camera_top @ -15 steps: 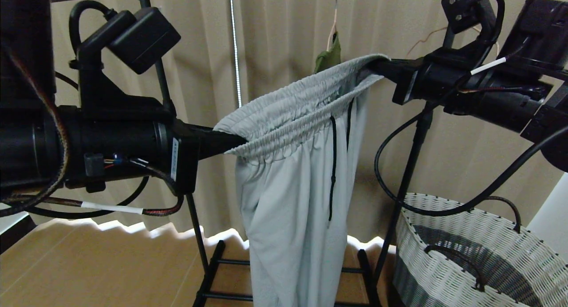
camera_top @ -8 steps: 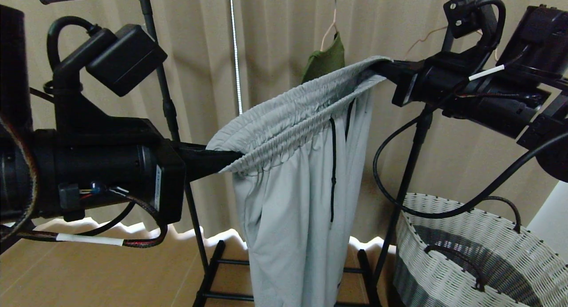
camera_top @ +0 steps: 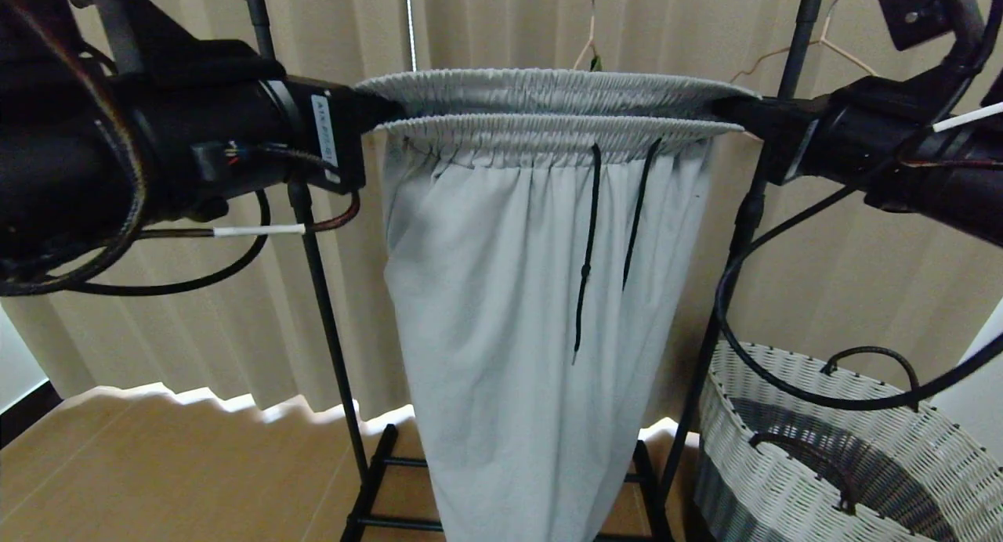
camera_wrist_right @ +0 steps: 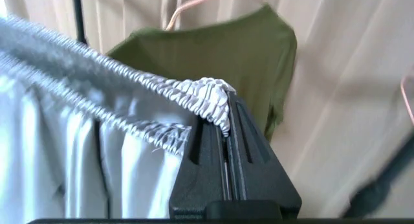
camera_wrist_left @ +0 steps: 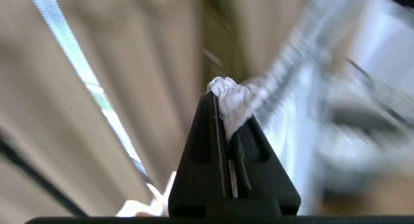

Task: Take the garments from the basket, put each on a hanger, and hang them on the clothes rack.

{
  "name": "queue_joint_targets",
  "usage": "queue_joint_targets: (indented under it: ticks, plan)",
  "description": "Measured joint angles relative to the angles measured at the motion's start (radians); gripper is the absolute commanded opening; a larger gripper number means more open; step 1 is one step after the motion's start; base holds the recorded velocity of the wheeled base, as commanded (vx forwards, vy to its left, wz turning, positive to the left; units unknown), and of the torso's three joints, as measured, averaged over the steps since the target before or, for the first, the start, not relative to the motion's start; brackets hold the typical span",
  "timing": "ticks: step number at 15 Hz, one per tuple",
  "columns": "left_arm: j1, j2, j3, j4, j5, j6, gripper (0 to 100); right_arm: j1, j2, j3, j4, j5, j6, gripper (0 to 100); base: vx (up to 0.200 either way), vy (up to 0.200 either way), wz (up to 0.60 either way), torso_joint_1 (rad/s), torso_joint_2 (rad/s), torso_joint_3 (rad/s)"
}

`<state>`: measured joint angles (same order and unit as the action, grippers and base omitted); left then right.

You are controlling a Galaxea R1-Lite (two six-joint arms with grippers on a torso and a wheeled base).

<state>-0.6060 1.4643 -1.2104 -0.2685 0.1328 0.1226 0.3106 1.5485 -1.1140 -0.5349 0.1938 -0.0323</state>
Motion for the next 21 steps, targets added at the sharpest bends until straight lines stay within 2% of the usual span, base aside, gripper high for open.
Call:
queue_joint_targets:
  ticks: [2,6,8,12,18,19,21]
  plan:
    - [0.001,0.056,-0.034,-0.056,0.025,0.002,0,-0.005,-0.067,0.053,0.042,0.003,0.000,0,0.000,0.000,0.00,0.000,0.00,0.000]
    - [-0.002,0.099,-0.012,-0.058,0.028,0.001,0,0.016,-0.177,0.203,0.062,0.003,-0.001,0,0.000,0.000,0.00,0.000,0.00,0.000]
    - [-0.009,0.100,0.015,-0.036,0.030,0.003,0,0.022,-0.199,0.245,0.053,0.002,-0.002,0,0.000,0.000,0.00,0.000,0.00,0.000]
    - [-0.016,0.079,0.036,0.024,0.029,0.003,0,0.040,-0.213,0.270,0.053,0.002,-0.002,0,0.000,0.000,0.00,0.000,0.00,0.000]
    - [-0.014,0.056,0.036,0.024,0.029,0.001,0,0.079,-0.201,0.273,0.052,0.000,-0.004,0,0.000,0.000,0.00,0.000,0.00,0.000]
    - [-0.014,0.054,0.035,0.023,0.029,0.001,0,0.081,-0.200,0.271,0.053,-0.001,-0.004,100,0.000,0.000,0.00,0.000,0.00,0.000]
    - [-0.013,0.054,0.035,0.020,0.029,0.001,0,0.081,-0.200,0.276,0.053,-0.001,-0.004,100,0.000,0.000,0.00,0.000,0.00,0.000]
